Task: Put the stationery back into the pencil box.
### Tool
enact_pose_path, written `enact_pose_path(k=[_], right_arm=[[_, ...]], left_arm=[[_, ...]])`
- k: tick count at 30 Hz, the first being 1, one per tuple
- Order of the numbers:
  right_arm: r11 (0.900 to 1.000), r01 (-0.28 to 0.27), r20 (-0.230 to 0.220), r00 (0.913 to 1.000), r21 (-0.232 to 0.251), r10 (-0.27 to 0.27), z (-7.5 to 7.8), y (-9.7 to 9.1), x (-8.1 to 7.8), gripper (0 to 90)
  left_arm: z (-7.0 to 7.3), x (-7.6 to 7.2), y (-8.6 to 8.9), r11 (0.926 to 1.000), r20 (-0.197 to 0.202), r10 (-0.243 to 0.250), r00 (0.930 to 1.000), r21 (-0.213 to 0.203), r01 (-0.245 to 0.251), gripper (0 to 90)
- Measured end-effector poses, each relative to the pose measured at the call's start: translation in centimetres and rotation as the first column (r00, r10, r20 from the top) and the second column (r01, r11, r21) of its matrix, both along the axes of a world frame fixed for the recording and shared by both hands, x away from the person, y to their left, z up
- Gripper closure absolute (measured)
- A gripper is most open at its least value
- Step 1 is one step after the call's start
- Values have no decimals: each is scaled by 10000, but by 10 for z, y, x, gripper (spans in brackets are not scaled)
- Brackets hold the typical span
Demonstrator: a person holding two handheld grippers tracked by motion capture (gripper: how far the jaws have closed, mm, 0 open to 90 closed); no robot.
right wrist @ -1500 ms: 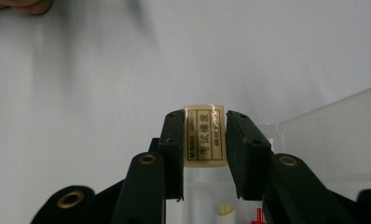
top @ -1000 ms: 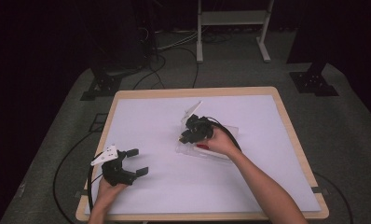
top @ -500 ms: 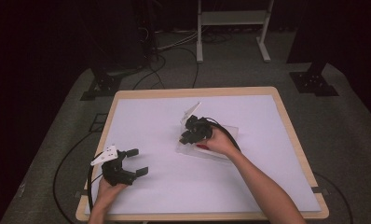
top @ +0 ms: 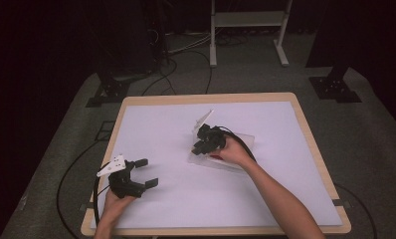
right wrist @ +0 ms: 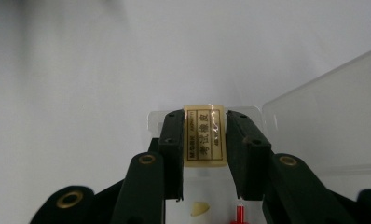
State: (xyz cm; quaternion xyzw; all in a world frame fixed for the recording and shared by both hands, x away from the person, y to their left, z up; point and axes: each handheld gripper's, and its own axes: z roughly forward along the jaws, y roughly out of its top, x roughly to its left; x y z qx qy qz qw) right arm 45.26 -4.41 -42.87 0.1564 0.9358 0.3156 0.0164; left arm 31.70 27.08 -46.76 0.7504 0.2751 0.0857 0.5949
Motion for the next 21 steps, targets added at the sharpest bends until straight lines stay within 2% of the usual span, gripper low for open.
enact_pose_path(k=[21], right_arm=[[9999,43,-206,9998,-115,-46,-7,1,4,675]], left_arm=[[0,0,0,10000,-2,-6,10000,-18,6,22]])
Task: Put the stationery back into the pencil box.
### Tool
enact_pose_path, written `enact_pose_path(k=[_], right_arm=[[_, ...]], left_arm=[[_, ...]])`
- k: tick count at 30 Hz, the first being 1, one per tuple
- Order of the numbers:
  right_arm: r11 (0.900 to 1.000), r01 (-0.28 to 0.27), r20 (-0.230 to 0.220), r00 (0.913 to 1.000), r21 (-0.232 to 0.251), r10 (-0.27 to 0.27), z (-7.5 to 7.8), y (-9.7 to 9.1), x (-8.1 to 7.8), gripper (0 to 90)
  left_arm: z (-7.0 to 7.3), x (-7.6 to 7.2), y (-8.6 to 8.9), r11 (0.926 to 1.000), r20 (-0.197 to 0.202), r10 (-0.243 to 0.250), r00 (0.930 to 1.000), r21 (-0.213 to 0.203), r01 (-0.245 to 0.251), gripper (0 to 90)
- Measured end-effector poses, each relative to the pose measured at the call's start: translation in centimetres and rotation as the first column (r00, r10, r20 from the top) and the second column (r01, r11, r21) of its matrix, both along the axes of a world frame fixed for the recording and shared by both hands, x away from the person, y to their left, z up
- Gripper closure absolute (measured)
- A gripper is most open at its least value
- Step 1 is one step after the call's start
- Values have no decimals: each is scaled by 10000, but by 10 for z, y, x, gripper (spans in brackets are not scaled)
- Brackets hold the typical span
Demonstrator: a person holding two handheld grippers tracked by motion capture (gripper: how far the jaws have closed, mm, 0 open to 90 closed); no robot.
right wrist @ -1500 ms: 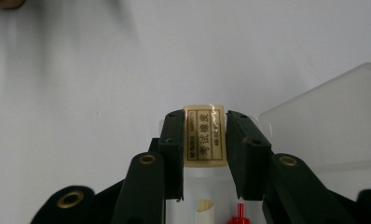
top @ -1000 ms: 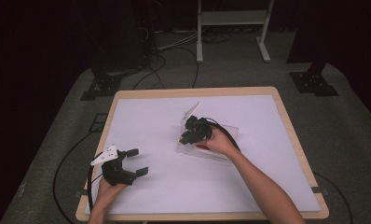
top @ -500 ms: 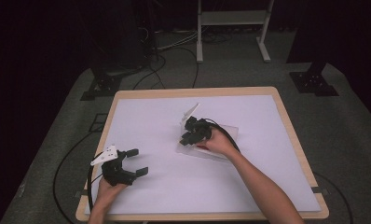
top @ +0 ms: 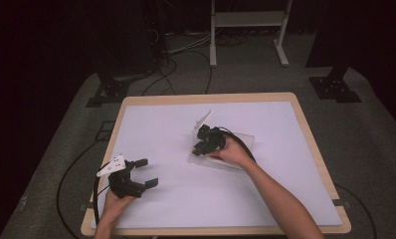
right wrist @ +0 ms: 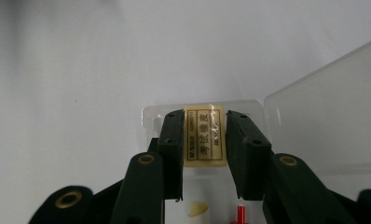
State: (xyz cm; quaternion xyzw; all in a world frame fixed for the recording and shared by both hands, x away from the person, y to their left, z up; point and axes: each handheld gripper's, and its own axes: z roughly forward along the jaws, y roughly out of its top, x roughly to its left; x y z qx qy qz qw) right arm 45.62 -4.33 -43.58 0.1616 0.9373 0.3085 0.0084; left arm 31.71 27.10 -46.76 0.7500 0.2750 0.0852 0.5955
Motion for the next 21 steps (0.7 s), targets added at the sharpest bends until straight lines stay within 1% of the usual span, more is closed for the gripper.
enact_pose_path(k=[16,17,21], right_arm=[[10000,18,-154,9999,-12,-19,-3,0,2,670],[10000,-19,-172,9999,39,20,-4,0,2,643],[9999,43,-180,9998,112,-41,-3,-1,2,630]], left_arm=[[0,0,0,10000,-3,32,10000,-26,-32,22],[0,0,0,10000,-1,31,10000,-26,-31,22],[0,0,0,10000,15,-5,10000,30,5,21]])
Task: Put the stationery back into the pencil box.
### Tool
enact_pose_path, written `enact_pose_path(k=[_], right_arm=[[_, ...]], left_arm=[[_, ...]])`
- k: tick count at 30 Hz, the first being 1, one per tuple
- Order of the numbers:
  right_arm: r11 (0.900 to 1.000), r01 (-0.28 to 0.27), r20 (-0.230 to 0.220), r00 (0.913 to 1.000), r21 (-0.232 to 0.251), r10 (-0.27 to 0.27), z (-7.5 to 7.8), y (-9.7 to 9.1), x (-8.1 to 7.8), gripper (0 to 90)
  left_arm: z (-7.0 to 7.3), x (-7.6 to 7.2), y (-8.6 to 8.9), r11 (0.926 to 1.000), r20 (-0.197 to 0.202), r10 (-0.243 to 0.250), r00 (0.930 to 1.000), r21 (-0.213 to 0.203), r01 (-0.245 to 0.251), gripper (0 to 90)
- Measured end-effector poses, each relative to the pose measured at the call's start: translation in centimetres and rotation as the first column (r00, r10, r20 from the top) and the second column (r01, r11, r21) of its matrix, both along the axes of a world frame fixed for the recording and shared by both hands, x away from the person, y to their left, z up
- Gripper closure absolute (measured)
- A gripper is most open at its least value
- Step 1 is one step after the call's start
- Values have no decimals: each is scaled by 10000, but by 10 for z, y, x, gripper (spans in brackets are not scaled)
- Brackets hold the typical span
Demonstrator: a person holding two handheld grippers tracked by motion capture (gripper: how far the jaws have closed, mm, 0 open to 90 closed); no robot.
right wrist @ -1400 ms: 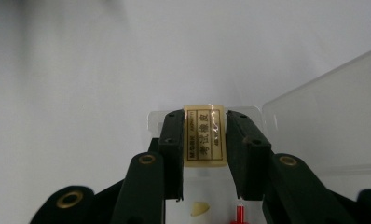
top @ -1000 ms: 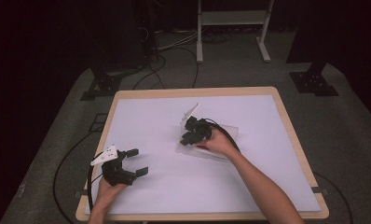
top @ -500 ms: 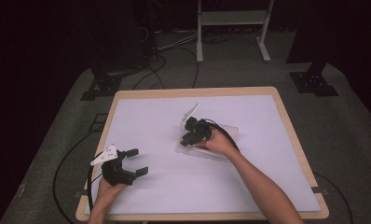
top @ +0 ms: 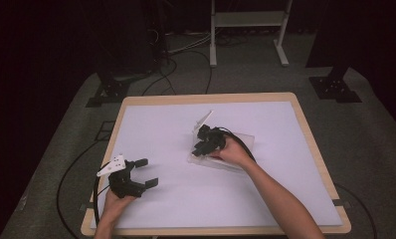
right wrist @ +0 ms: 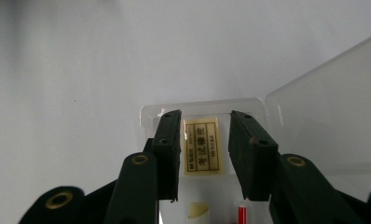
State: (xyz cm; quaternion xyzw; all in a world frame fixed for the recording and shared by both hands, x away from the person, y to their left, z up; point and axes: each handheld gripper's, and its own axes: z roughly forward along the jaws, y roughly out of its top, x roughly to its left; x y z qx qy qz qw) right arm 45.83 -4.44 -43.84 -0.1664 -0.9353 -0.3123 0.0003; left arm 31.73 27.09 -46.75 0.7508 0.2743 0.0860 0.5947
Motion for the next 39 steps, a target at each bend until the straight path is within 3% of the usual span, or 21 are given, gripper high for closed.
enact_pose_path(k=[14,32,39], right_arm=[[9994,-62,-170,9998,348,68,11,-11,-7,596],[9911,63,-333,9994,1332,-19,22,-49,-21,492],[9890,29,-402,9992,1476,31,24,-58,-26,473]], left_arm=[[0,0,0,10000,-8,53,10000,-10,-53,22],[0,0,0,10000,-95,73,9999,52,-72,22],[-1,0,0,9999,-110,121,9999,4,-121,21]])
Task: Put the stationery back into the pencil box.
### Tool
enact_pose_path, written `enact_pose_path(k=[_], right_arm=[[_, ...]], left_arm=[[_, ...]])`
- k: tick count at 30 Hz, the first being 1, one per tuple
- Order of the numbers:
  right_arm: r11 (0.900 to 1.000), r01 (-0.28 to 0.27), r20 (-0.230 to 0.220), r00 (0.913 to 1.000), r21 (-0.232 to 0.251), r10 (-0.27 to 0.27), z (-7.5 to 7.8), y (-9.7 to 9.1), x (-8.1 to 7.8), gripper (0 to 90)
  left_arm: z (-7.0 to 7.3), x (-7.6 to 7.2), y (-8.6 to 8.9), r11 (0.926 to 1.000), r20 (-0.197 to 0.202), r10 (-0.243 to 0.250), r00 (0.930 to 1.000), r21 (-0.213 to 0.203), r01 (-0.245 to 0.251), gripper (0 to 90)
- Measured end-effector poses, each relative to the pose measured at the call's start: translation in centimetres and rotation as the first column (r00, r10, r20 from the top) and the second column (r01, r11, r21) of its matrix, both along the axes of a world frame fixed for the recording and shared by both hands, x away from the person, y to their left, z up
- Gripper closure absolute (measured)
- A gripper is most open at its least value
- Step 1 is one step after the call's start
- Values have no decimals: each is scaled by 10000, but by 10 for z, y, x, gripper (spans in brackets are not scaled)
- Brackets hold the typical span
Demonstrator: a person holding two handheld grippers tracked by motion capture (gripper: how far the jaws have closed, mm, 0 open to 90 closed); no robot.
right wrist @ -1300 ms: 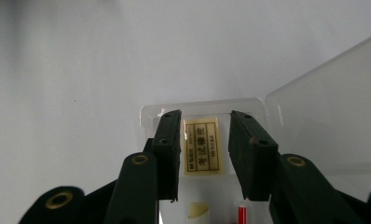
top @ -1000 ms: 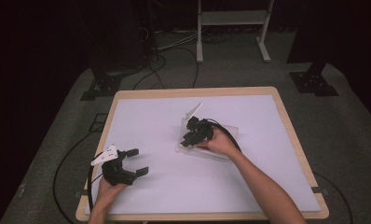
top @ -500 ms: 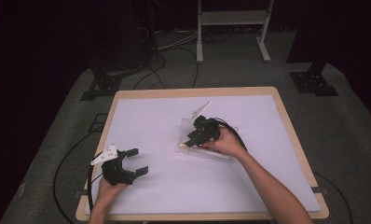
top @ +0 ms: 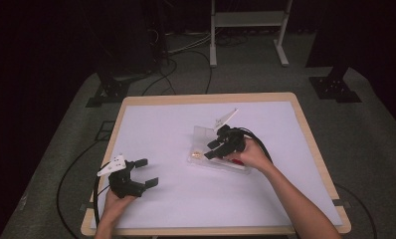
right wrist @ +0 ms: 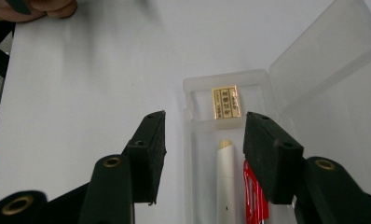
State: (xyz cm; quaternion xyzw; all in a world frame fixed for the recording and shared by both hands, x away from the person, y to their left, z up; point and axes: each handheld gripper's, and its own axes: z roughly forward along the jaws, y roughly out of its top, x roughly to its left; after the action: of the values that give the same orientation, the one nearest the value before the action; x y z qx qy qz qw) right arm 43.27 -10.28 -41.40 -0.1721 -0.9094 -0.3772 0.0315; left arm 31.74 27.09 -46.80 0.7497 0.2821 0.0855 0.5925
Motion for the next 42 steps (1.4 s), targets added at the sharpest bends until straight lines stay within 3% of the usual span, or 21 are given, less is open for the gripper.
enact_pose_path(k=[42], right_arm=[[9990,352,-352,9988,286,-342,-1,-48,-17,381]], left_arm=[[0,0,0,10000,27,9,10000,42,-9,21]])
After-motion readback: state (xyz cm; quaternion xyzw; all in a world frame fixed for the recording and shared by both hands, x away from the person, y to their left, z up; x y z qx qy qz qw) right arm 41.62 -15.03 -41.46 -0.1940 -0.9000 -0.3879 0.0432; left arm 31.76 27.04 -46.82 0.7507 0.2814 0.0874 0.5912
